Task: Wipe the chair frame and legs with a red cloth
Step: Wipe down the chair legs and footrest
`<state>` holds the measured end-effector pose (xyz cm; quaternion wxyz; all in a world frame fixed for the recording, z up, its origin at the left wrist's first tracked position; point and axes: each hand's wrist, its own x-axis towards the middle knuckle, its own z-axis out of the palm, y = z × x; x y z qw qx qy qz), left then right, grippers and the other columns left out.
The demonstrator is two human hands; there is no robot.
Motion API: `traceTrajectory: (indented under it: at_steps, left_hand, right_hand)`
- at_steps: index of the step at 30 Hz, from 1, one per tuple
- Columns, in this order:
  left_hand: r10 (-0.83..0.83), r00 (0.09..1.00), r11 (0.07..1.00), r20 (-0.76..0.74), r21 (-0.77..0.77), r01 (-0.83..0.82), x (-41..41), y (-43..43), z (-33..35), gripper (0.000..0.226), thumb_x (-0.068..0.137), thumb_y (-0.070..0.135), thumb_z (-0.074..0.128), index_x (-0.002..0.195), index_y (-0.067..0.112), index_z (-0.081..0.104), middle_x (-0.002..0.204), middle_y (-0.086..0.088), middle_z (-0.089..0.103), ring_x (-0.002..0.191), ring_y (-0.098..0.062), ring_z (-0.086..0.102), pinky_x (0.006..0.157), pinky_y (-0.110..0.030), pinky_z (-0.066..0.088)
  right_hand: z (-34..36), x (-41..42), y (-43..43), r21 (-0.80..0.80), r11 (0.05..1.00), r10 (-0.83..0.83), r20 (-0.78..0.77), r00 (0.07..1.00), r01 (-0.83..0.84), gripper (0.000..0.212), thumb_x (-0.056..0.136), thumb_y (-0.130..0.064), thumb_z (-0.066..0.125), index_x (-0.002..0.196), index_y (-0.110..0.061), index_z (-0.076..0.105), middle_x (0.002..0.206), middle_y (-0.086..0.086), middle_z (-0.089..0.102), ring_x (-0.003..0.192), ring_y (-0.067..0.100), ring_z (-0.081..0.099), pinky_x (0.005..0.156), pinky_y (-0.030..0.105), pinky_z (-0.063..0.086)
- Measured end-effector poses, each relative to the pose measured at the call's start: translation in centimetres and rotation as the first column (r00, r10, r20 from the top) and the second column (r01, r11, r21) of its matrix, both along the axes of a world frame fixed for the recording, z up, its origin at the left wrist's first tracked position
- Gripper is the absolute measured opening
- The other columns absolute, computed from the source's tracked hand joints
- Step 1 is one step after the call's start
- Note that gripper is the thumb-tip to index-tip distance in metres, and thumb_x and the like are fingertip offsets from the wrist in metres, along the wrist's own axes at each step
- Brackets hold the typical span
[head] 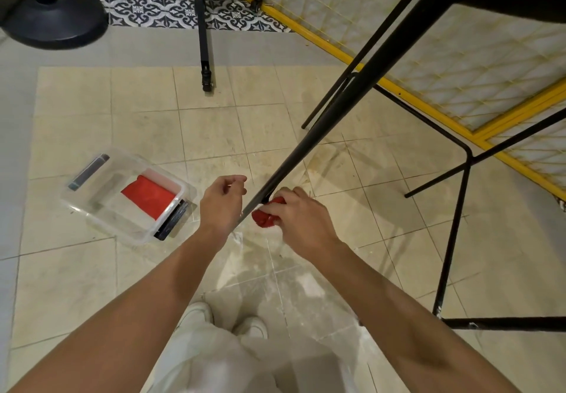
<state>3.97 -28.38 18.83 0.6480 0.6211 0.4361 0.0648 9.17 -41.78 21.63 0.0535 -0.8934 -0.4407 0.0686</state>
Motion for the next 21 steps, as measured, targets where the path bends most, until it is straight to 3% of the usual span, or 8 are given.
traceTrajectory:
  at_steps: [2,4,8,12,16,18,21]
  left_hand:
    - [-0.003,1.000,1.000,-0.003,0.007,0.003,-0.2,0.1,0.1,0.020,0.095,0.021,0.044,0.101,0.025,0.062,0.095,0.003,0.065,0.090,-0.010,0.056,0.067,-0.016,0.039]
    - [-0.015,1.000,1.000,-0.001,0.014,0.015,-0.1,0.0,0.2,0.020,0.094,0.021,0.044,0.102,0.025,0.062,0.095,0.003,0.065,0.086,-0.007,0.056,0.066,-0.016,0.038]
    - [-0.041,0.999,0.999,-0.010,0.015,0.041,-0.8,0.6,0.0,0.019,0.094,0.022,0.044,0.103,0.025,0.061,0.095,0.004,0.065,0.088,-0.006,0.056,0.069,-0.019,0.038]
    - [-0.013,0.999,1.000,-0.031,0.003,0.013,-1.7,1.2,-0.5,0.020,0.093,0.020,0.045,0.102,0.024,0.062,0.092,0.006,0.065,0.096,-0.012,0.058,0.085,-0.026,0.041]
    - [-0.008,0.999,1.000,-0.050,-0.001,0.008,-1.4,1.8,-1.1,0.020,0.093,0.020,0.045,0.100,0.025,0.063,0.088,0.009,0.064,0.096,-0.012,0.058,0.090,-0.029,0.043]
    - [-0.010,0.999,1.000,-0.048,-0.003,0.010,-1.1,1.7,-1.3,0.020,0.093,0.020,0.045,0.102,0.024,0.063,0.089,0.008,0.064,0.094,-0.011,0.058,0.086,-0.027,0.041]
    - [-0.032,0.998,0.999,-0.048,-0.017,0.031,-0.6,1.1,-1.5,0.021,0.093,0.021,0.045,0.104,0.023,0.062,0.093,0.004,0.065,0.091,-0.010,0.057,0.075,-0.021,0.042]
  right_hand:
    - [-0.5,-0.6,0.2,0.106,0.986,-0.132,0.019,0.991,0.129,0.039,0.068,-0.015,0.082,0.102,-0.029,0.072,0.093,0.000,0.068,0.079,0.021,0.062,0.053,0.028,0.051]
    - [-1.3,-1.0,0.4,0.072,0.982,-0.181,0.072,0.981,0.176,0.039,0.059,-0.021,0.088,0.095,-0.028,0.074,0.084,-0.001,0.069,0.068,0.019,0.063,0.044,0.024,0.047]
    - [-2.9,-1.9,1.4,-0.058,0.980,-0.181,0.165,0.970,0.193,0.043,0.049,-0.019,0.091,0.088,-0.025,0.073,0.087,0.001,0.065,0.070,0.016,0.062,0.040,0.021,0.041]
    - [-2.9,-2.9,1.2,-0.084,0.989,-0.100,0.234,0.967,0.123,0.034,0.046,-0.012,0.089,0.074,-0.019,0.072,0.085,0.002,0.061,0.067,0.016,0.059,0.035,0.021,0.037]
    - [-3.7,-2.6,0.3,0.031,0.987,-0.162,0.232,0.959,0.159,0.034,0.057,-0.019,0.088,0.086,-0.024,0.071,0.086,-0.001,0.059,0.071,0.013,0.058,0.037,0.021,0.041]
    - [-3.9,-2.1,0.1,0.118,0.984,-0.161,0.247,0.956,0.135,0.036,0.064,-0.019,0.085,0.096,-0.025,0.070,0.089,-0.001,0.061,0.074,0.015,0.059,0.041,0.022,0.046]
    - [-4.5,-1.9,0.4,0.124,0.991,-0.086,0.287,0.954,0.052,0.032,0.068,-0.017,0.081,0.097,-0.025,0.070,0.092,-0.002,0.063,0.079,0.015,0.059,0.046,0.024,0.048]
